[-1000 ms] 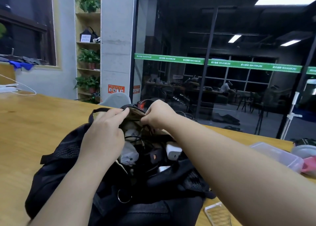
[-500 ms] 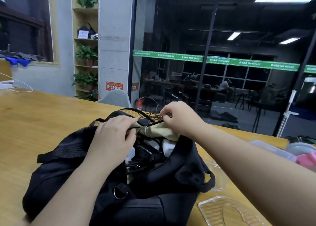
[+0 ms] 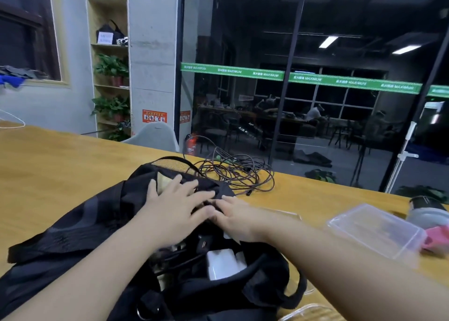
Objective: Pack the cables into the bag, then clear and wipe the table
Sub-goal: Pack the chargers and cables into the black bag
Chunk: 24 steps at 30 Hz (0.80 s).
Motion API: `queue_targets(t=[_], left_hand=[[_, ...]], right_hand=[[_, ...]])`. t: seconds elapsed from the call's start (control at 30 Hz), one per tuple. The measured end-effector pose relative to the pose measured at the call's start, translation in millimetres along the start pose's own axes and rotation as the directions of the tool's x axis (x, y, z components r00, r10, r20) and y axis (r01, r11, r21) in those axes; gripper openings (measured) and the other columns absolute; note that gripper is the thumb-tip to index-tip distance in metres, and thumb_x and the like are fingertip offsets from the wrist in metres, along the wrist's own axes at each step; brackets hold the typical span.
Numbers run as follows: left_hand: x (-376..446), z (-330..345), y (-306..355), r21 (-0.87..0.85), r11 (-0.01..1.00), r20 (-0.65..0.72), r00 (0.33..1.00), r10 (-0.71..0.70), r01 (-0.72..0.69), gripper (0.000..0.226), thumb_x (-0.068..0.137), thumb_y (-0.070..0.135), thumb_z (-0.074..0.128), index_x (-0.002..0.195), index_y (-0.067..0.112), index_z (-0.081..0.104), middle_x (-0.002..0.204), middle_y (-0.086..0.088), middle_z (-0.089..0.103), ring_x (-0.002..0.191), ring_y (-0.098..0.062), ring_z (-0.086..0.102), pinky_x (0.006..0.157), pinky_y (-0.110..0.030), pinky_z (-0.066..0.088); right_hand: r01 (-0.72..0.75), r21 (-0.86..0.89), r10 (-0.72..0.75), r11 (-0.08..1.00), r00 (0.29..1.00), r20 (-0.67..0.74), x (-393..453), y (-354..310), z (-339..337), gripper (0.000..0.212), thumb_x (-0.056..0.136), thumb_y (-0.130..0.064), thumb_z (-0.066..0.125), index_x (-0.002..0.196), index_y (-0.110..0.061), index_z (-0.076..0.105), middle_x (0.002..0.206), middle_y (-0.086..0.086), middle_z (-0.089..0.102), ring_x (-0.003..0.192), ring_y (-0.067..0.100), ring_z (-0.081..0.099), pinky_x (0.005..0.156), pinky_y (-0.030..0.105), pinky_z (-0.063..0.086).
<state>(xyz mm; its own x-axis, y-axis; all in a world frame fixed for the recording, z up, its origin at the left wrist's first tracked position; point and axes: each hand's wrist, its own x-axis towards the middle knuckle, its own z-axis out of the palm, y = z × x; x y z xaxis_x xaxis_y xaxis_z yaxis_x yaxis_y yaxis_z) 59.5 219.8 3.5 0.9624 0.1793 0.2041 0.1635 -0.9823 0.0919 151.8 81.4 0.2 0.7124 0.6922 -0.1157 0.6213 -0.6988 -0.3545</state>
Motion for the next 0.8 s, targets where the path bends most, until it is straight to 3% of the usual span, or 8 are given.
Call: queue_targets(t=[0.1,0.17,0.23,0.3,0.37,0.5,0.6,0.8], left_hand=[[-3,5,-2,0.003,1.0,0.051,0.999,-0.009,0.009,0.079,0.067,0.076,-0.015,0.132,0.059,0.027,0.154,0.02,0.012,0.145,-0.015,-0.005,0.113,-0.058,-0.001],[-4,3,-1,-0.017,0.999,0.072,0.997,-0.026,0.027,0.056,0.085,0.067,0.001,0.128,0.056,0.035,0.153,0.021,0.017,0.145,-0.015,-0.001,0.113,-0.057,0.002],[-4,5,1,0.006,1.0,0.054,0.998,-0.012,0.012,0.062,0.084,0.067,-0.004,0.128,0.053,0.037,0.151,0.022,0.019,0.145,-0.015,0.002,0.114,-0.055,0.005],[-3,9,0,0.024,1.0,0.021,1.0,-0.004,0.003,0.084,0.068,0.067,-0.018,0.127,0.05,0.04,0.15,0.022,0.022,0.144,-0.014,0.005,0.113,-0.053,0.006],[-5,12,-1,0.034,0.999,-0.018,1.0,-0.006,0.007,0.093,0.062,0.066,-0.021,0.123,0.047,0.045,0.147,0.023,0.027,0.144,-0.013,0.009,0.113,-0.051,0.006],[-6,14,-1,0.048,0.998,-0.11,0.992,0.056,-0.051,0.097,0.066,0.073,-0.024,0.107,0.04,0.058,0.128,0.025,0.049,0.139,-0.012,0.027,0.112,-0.052,0.013],[-8,16,-4,0.07,0.996,-0.199,0.977,0.075,-0.062,0.069,0.091,0.059,0.001,0.079,0.038,0.065,0.097,0.023,0.065,0.117,-0.018,0.058,0.095,-0.059,0.04],[-3,25,-7,0.076,0.992,-0.299,0.947,0.117,-0.099,0.056,0.096,0.051,0.013,0.071,0.039,0.061,0.086,0.023,0.065,0.105,-0.016,0.065,0.084,-0.055,0.048]], right_hand=[[-0.089,0.261,0.097,0.961,0.995,-0.019,-2,1,-11,0.047,0.104,-0.016,0.029,0.149,-0.009,0.022,0.155,0.012,0.022,0.139,0.035,0.02,0.113,0.039,0.015],[-0.124,0.308,0.11,0.943,0.992,0.062,-3,-1,-17,0.043,0.105,-0.022,0.025,0.144,-0.006,0.033,0.151,0.015,0.031,0.138,0.032,0.026,0.108,0.034,0.018],[-0.019,0.292,-0.016,0.956,0.993,0.115,2,2,-24,0.048,0.104,-0.035,0.019,0.139,-0.013,0.044,0.144,0.01,0.044,0.132,0.026,0.039,0.111,0.035,0.025],[-0.026,0.37,0.016,0.929,0.999,0.031,16,11,-32,0.051,0.102,-0.043,0.021,0.133,-0.016,0.052,0.134,0.005,0.056,0.122,0.02,0.051,0.109,0.036,0.033],[-0.033,0.254,0.081,0.967,0.98,-0.18,37,18,-42,0.043,0.1,-0.037,0.033,0.127,-0.012,0.054,0.126,0.005,0.06,0.114,0.021,0.055,0.097,0.032,0.04],[-0.097,0.055,0.111,0.994,0.866,-0.487,77,27,-44,0.045,0.093,-0.031,0.049,0.135,-0.016,0.044,0.137,0.008,0.046,0.127,0.027,0.039,0.102,0.037,0.036],[-0.139,0.029,0.14,0.99,0.914,-0.38,100,31,-34,0.069,0.09,-0.047,0.054,0.147,-0.023,0.024,0.153,0.006,0.024,0.14,0.029,0.018,0.111,0.046,0.024],[-0.226,-0.083,0.187,0.971,0.926,-0.329,129,31,-42,0.072,0.093,-0.066,0.025,0.151,-0.034,-0.003,0.16,0.0,-0.011,0.146,0.026,-0.016,0.115,0.055,-0.007]])
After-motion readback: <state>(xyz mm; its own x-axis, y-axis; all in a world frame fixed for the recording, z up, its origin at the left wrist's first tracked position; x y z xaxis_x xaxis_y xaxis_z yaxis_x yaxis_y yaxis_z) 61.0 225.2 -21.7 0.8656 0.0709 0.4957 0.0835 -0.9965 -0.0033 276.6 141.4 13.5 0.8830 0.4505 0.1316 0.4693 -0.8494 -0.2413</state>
